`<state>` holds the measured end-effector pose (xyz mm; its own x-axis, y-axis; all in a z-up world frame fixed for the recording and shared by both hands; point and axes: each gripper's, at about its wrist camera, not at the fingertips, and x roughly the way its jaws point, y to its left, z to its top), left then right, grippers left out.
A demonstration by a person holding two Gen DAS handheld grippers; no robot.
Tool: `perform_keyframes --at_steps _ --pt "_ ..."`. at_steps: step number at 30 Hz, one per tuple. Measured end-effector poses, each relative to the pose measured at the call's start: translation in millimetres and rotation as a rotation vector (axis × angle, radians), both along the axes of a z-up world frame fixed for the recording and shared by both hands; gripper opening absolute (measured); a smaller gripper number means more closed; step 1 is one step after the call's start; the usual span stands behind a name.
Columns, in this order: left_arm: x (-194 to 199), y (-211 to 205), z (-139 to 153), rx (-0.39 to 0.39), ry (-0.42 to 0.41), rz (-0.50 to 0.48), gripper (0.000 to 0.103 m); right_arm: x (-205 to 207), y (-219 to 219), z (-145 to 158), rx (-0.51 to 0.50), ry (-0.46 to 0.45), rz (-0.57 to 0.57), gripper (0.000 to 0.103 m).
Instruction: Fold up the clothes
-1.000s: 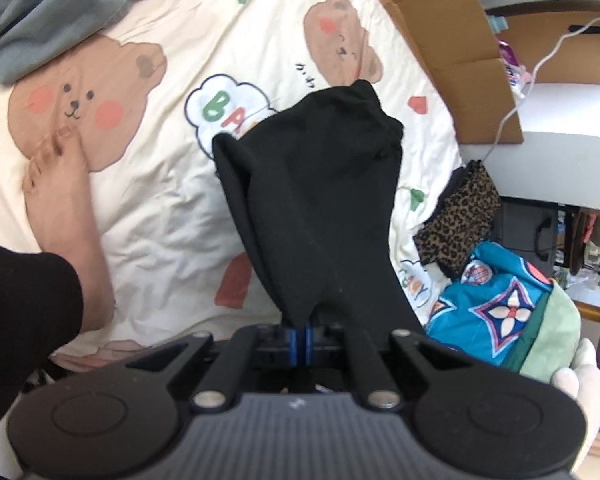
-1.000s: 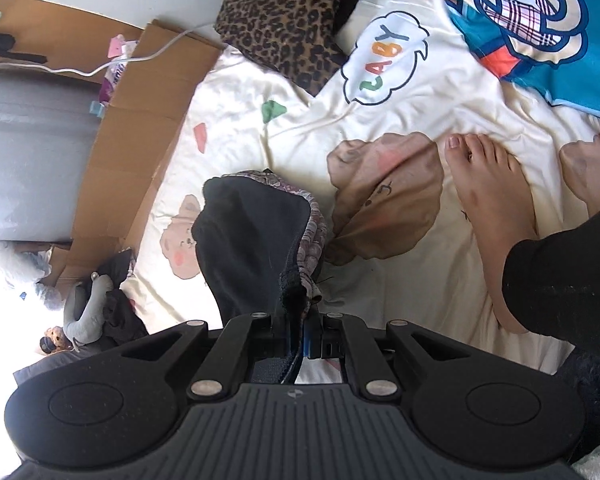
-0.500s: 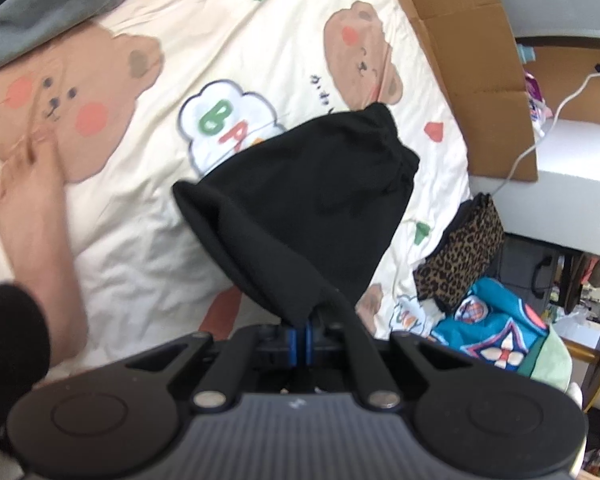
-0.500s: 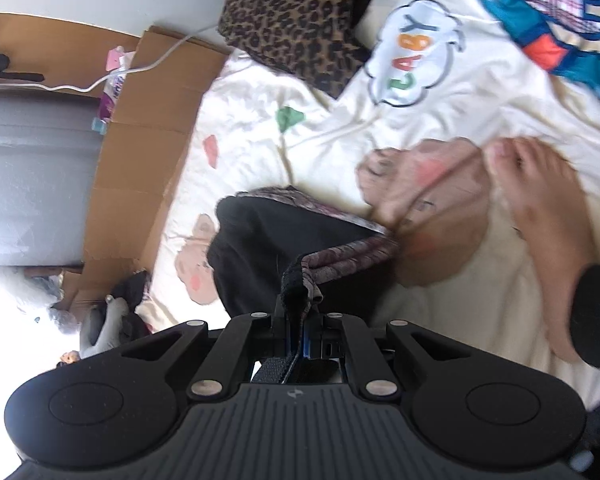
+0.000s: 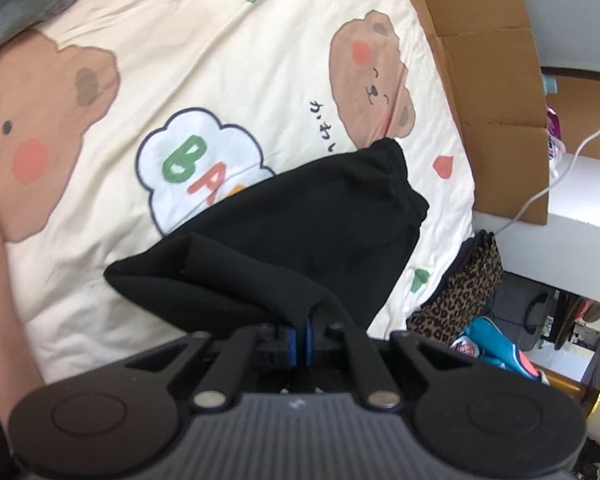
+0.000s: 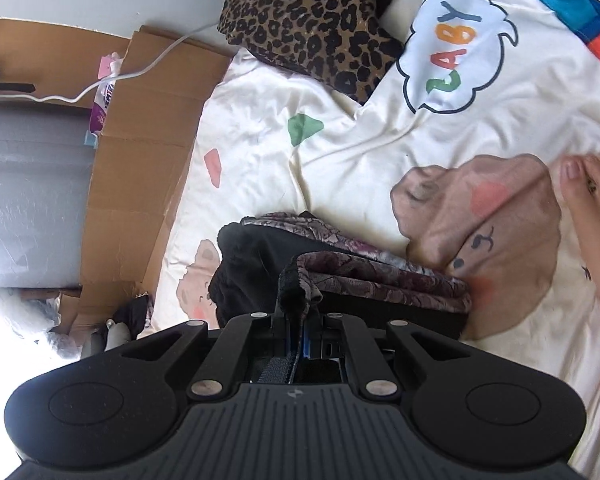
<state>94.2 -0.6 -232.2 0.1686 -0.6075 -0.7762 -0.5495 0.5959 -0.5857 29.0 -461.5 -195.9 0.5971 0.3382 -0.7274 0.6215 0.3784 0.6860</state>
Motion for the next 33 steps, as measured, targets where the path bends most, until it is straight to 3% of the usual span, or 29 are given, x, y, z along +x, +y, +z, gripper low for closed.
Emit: perform_keyframes --at_steps 33 --pt "112.1 -13.7 -74.4 0.020 -0.001 -0.027 0.005 118.6 -0.2 -84.2 -0.040 0.050 0.103 0.004"
